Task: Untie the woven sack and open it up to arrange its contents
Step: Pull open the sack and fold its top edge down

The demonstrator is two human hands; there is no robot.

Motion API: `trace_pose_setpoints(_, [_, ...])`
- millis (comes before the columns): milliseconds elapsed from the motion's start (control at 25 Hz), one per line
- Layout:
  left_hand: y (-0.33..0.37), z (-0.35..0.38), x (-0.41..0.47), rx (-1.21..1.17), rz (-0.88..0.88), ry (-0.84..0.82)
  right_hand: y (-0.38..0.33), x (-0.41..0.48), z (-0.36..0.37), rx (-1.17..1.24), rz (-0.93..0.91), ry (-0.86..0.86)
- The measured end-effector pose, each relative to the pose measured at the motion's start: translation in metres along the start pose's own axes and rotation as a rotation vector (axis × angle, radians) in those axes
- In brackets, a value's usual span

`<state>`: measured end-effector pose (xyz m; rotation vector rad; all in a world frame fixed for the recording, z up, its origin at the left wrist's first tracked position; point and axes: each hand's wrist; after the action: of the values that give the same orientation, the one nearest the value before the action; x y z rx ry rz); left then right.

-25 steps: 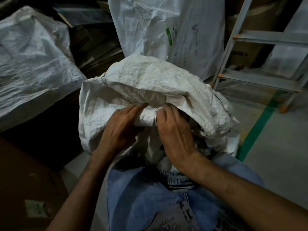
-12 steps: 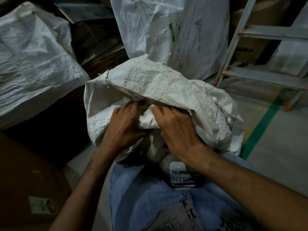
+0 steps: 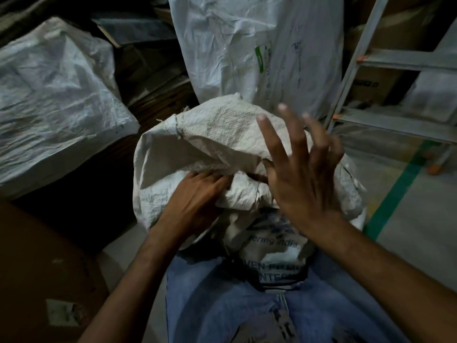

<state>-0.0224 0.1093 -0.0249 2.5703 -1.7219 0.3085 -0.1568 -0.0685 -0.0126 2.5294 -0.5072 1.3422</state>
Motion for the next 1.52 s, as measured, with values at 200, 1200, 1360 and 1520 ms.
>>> trace_pose_setpoints(200, [-0.001,-0.037,0.0,-0.111,-0.008,0.231,0.012,0.024,0.013,0.087,0.017,-0.222])
trace_pose_setpoints(1200, [-0.013,-0.065,0.151,0.152,0.22,0.455,0.088,0.131,0.009,0.266,0.579,-0.859])
trace_pose_setpoints(1360, [0.001,-0.071,0.188,-0.036,0.179,0.363,0.038,0.092,0.011,-0.164,0.248,-0.479])
trace_pose_setpoints(1520, [-0.022,-0.072,0.182,-0.269,0.065,0.392,0.043,0.081,0.029,-0.151,0.235,-0.408])
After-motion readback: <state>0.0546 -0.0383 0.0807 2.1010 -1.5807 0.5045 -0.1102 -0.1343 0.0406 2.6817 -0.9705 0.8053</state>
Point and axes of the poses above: each hand's wrist, its own x-axis towards the middle knuckle, its own z-axis out of the palm, y = z × x, and after that the axes turned 5 degrees about y, right-handed
